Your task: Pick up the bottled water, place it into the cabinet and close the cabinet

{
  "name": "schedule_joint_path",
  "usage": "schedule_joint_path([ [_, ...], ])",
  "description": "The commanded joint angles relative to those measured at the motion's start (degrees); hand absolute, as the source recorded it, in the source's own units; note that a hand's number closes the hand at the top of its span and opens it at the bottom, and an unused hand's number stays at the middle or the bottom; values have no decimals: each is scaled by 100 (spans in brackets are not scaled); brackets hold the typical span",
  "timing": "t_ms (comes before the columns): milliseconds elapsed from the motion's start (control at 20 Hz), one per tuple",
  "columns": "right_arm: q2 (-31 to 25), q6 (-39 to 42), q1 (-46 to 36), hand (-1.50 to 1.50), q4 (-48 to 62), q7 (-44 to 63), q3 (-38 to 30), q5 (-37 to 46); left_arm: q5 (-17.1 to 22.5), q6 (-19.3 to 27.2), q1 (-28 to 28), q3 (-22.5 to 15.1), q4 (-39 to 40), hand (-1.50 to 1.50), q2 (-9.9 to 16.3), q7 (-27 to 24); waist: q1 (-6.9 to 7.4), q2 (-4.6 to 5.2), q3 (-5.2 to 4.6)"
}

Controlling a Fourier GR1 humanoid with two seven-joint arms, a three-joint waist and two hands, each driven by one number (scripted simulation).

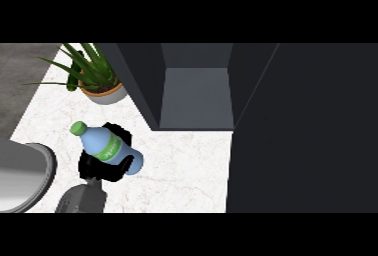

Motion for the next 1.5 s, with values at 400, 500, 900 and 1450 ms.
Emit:
schedule_joint_path([
  [400,-36,-50,-60,-150,262,-229,86,62,87,2600,-892,-1737,-981,150,-56,363,-61,16,-4],
  [500,86,-179,-266,-150,346,-56,176,37,-83,2521,-1362,-1380,-688,150,-56,500,-57,25,-4],
  [900,-100,11,-493,-150,360,-10,-213,-346,-566,3560,-2397,-1871,34,150,-50,360,-136,45,0],
  [1450,-9,-45,-436,-150,286,19,203,-135,-1260,4895,-3111,-2061,446,150,-32,693,-393,103,1],
])
